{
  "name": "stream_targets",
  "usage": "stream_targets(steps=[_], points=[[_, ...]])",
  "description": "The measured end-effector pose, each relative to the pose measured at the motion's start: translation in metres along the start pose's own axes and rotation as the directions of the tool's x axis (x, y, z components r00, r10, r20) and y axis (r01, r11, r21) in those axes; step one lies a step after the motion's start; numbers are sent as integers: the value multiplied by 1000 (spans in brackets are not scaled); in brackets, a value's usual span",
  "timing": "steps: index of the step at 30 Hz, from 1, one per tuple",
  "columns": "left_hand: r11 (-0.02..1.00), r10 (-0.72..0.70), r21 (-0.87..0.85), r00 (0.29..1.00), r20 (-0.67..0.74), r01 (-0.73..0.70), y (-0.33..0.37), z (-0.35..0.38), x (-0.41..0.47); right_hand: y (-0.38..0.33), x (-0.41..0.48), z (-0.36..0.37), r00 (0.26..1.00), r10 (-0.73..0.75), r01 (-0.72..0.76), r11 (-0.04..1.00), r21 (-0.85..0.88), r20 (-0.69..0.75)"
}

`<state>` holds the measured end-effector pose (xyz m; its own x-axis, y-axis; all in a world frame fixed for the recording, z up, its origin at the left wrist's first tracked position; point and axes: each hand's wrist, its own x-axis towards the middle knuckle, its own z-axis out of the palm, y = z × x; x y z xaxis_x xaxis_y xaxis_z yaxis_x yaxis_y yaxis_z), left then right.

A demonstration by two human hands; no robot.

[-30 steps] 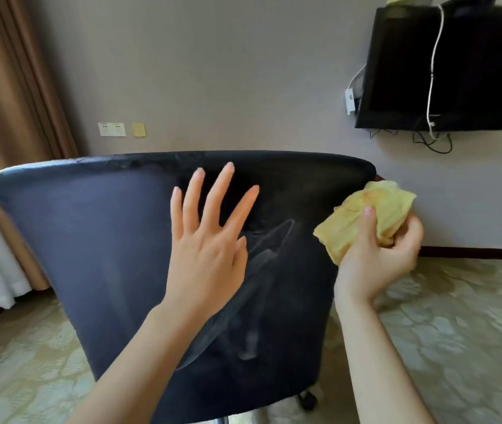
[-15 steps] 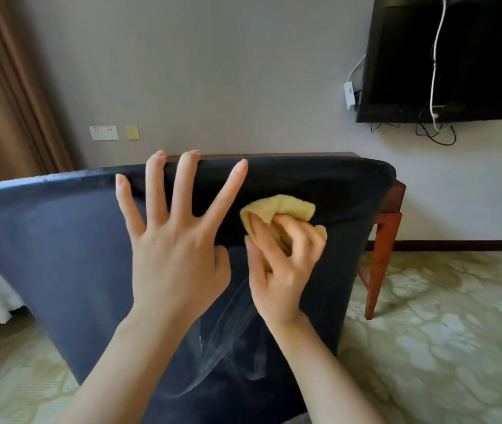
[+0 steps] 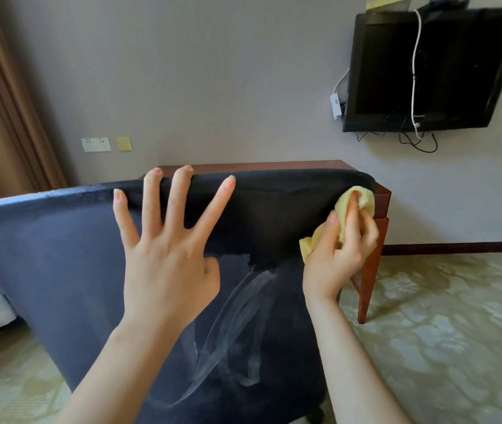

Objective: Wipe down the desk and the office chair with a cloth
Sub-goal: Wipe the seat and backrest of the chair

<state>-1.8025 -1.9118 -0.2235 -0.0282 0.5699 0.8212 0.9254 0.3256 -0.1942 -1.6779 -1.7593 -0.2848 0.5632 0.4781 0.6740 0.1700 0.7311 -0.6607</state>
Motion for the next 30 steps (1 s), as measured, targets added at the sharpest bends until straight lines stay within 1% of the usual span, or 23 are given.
stream_targets(steps=[1,2,3,4,6,8,10,13,14,16,18,19,21,23,24,25,26,28,30], points=[[1000,-1,-10,1000,12,1,2,-2,0,-5,9,-1,982,185,-183,982,42,-38],[1000,-6,-20,1000,29,7,4,-4,-1,-8,18,-1,939,338,-333,939,85,-64],[999,-11,-32,999,43,12,6,-6,-2,-12,28,-1,894,441,-430,894,125,-75],[999,-14,-46,999,52,16,8,-9,-1,-16,36,-1,866,493,-479,865,150,-82],[997,-16,-76,997,70,22,10,-13,0,-29,44,2,856,502,-483,861,159,-124],[994,-21,-101,997,74,29,10,-18,2,-47,40,8,880,453,-432,889,154,-145],[992,-27,-117,996,81,37,10,-22,2,-67,26,16,922,365,-349,928,130,-127],[992,-25,-124,996,90,36,9,-27,3,-91,1,27,992,109,-104,992,69,-69],[992,-20,-119,996,90,31,8,-28,3,-95,-5,29,999,30,-28,998,53,-43],[994,-15,-107,996,89,25,5,-29,2,-99,-13,31,997,-78,78,997,27,5],[994,-30,-100,995,97,40,4,-28,1,-100,-18,29,974,-213,213,977,18,74],[994,-45,-96,994,101,55,4,-28,1,-99,-20,28,942,-313,312,950,28,120],[993,-70,-87,993,94,78,1,-26,-1,-98,-21,25,846,-492,490,869,68,203],[994,-73,-76,994,83,79,-2,-23,-2,-93,-11,22,770,-585,590,805,65,254],[995,-68,-63,995,77,73,-3,-22,-3,-89,-3,20,754,-602,613,789,47,264],[996,-66,-52,995,74,70,-4,-21,-3,-84,6,17,763,-589,607,795,21,265],[996,-69,-45,995,74,72,-5,-20,-3,-78,15,13,797,-546,568,823,-10,258],[995,-82,-44,994,78,86,-1,-18,-2,-64,37,3,886,-402,427,902,-66,229],[994,-96,-51,992,85,100,3,-17,-1,-49,59,-7,942,-241,272,956,-112,234]])
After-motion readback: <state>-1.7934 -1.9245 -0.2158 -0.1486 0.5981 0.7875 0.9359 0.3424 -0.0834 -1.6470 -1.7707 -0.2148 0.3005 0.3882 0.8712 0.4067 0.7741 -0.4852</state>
